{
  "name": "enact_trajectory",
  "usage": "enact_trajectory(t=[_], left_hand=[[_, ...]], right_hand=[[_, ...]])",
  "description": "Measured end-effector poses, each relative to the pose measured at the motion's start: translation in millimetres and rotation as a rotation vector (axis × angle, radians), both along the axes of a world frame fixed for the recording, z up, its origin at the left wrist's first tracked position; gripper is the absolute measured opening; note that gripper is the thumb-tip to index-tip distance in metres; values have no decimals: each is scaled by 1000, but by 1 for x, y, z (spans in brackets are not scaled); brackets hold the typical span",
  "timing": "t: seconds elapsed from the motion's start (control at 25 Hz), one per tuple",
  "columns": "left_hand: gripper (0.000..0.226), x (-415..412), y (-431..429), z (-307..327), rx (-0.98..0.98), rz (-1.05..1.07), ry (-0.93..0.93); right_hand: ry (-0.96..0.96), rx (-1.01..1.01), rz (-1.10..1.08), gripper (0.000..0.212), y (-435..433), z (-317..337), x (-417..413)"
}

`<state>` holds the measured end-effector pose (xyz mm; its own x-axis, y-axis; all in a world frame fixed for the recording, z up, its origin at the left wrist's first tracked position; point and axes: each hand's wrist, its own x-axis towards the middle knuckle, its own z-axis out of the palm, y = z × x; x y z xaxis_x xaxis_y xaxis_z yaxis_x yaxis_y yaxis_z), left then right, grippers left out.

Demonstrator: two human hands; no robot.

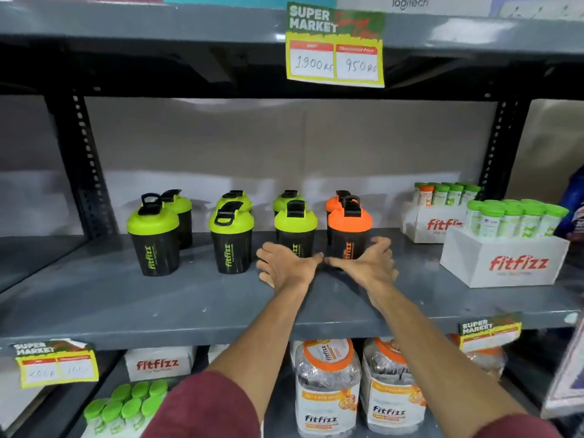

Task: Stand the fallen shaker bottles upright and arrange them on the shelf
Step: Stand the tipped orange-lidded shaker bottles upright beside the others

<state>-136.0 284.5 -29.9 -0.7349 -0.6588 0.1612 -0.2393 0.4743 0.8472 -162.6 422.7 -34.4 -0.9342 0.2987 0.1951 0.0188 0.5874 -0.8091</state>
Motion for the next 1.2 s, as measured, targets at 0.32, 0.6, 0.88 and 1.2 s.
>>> enact_trajectory(t=[0.32, 0.6, 0.88, 1.2], left_hand=[[87, -13, -3, -7, -47, 44, -21], [86, -12, -2, -5, -59, 74, -8], [97, 25, -9, -8, -37, 13, 85], [84, 74, -71, -22, -114, 82, 276]], right_hand=[[47, 142, -6, 107, -4, -10, -14], [88, 180, 10, 92, -3, -10, -7], [170, -25, -66, 110, -2, -7, 19], [628, 70, 360, 58, -84, -11, 86]])
